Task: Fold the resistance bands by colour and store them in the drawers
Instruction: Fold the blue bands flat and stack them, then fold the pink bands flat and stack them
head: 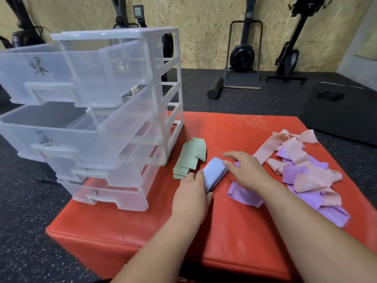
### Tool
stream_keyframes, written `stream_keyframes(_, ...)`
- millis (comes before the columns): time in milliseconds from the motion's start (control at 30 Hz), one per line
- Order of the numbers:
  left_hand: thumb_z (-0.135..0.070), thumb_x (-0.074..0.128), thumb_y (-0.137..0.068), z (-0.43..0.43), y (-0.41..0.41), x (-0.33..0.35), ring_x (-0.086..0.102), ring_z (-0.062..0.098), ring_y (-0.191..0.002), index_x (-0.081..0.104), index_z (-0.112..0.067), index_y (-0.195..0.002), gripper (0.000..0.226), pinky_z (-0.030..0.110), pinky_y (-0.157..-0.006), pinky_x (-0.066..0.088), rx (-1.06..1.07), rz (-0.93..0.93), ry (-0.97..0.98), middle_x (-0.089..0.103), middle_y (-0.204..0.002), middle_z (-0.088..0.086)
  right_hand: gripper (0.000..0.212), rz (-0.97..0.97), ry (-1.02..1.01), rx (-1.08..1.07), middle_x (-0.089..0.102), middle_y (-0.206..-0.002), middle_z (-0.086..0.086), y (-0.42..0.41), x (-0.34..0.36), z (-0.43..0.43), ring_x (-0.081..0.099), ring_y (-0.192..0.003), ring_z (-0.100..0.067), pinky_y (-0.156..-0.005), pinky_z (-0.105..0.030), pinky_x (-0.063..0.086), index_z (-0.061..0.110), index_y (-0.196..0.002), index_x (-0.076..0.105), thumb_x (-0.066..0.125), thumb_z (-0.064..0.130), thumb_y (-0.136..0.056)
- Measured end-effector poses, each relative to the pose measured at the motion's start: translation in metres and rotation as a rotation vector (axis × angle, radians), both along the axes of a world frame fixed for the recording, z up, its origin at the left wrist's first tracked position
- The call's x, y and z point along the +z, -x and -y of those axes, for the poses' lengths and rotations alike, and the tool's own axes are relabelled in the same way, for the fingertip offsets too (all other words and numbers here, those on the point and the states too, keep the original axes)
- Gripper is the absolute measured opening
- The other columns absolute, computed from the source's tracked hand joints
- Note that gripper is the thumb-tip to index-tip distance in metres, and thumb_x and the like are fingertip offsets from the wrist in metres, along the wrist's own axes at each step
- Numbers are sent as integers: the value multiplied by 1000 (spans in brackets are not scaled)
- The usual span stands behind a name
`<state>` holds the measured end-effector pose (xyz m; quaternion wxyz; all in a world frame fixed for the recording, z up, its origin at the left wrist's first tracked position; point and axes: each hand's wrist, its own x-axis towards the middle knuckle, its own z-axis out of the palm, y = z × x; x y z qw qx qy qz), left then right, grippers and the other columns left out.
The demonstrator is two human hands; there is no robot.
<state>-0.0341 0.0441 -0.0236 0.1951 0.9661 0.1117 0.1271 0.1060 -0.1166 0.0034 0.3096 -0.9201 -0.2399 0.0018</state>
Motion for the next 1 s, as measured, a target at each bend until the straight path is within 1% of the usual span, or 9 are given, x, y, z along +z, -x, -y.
stream_keyframes(200,-44,72,-93,-1,7,9,52,27,-118,50,-21,-138,55,39,-92,49,12,82,-26,55,-132,3,27,-29,-15,-161,72,-119,11,20,11,64,67,-105,-10,-96,-32,50,30,-122,72,69,33,-96)
stream_keyframes(367,-40,75,-90,6,14,17,51,30,-116,59,-18,-134,52,41,-95,49,6,175,-103,59,-127,5,43,-145,283,-52,65,-117,11,48,-1,92,65,-105,-11,-95,-34,52,35,-126,68,80,42,-85)
stream_keyframes(433,-35,77,-89,10,19,18,52,31,-116,62,-17,-134,50,42,-97,49,-29,208,-78,60,-126,6,39,-63,414,-25,60,-115,11,58,-8,92,61,-105,-14,-90,-35,51,39,-120,68,79,46,-84)
stream_keyframes(500,-32,76,-89,15,23,19,51,29,-117,64,-18,-132,46,40,-98,48,-82,210,-47,60,-125,5,28,29,424,-36,60,-108,10,66,-12,93,61,-102,-16,-82,-33,48,38,-111,69,78,43,-85)
stream_keyframes(633,-33,75,-89,23,32,19,54,25,-117,65,-24,-131,45,38,-100,47,-197,160,58,63,-124,0,16,27,375,-14,70,-100,9,79,-8,99,64,-95,-16,-81,-31,51,38,-96,67,78,31,-85)
stream_keyframes(700,-37,76,-90,29,36,19,59,18,-117,65,-26,-132,45,35,-100,48,-255,122,152,67,-122,-4,17,-37,305,26,71,-91,12,87,0,104,65,-85,-11,-80,-33,54,39,-87,66,82,34,-83)
stream_keyframes(800,-45,74,-94,41,41,22,66,16,-109,64,-24,-135,47,35,-97,52,-267,-42,265,71,-118,-5,16,-105,206,71,73,-87,13,102,12,113,67,-82,-6,-79,-32,57,38,-87,71,84,40,-80)
stream_keyframes(900,-47,75,-92,53,45,16,69,20,-104,65,-22,-133,49,34,-92,54,-266,-172,218,75,-111,-3,20,-109,190,98,72,-84,15,122,15,119,66,-79,-4,-73,-26,54,38,-87,70,85,48,-78)
stream_keyframes(1000,-43,82,-86,65,47,8,68,23,-103,68,-23,-126,47,33,-85,52,-270,-252,153,76,-108,0,21,-70,310,117,63,-78,17,139,8,120,58,-74,-1,-66,-21,44,38,-87,65,84,41,-78)
